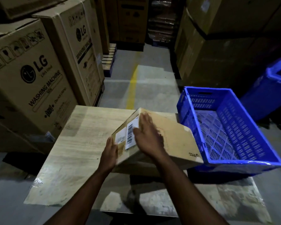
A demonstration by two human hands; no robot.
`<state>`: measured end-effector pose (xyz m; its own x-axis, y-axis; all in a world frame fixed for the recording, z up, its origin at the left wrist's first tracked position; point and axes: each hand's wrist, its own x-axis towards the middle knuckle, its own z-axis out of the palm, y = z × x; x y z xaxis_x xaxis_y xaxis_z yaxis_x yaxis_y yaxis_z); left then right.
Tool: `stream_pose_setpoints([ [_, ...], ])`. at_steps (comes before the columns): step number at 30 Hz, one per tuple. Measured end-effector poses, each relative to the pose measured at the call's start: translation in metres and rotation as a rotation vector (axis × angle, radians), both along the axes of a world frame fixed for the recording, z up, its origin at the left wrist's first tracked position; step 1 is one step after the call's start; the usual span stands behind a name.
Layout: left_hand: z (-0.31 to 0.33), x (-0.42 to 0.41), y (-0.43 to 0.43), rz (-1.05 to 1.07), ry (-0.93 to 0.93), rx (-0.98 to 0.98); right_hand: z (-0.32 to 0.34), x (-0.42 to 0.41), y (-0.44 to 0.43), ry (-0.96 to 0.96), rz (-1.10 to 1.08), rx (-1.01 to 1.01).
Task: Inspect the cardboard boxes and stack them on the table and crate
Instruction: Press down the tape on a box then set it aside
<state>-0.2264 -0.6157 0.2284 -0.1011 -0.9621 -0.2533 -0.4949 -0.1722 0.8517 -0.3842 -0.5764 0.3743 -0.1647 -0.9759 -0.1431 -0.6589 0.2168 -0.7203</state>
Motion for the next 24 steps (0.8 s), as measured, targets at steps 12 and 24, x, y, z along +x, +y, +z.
stream_pose_setpoints([
  [12,0.059,0.012,-0.018,-0.098,0.424,0.010,-0.069,-0.019,0.001,0.217,0.207,-0.071],
  [24,0.033,0.025,-0.025,-0.284,-0.477,-0.253,-0.109,-0.056,0.007,0.561,0.167,-0.007],
])
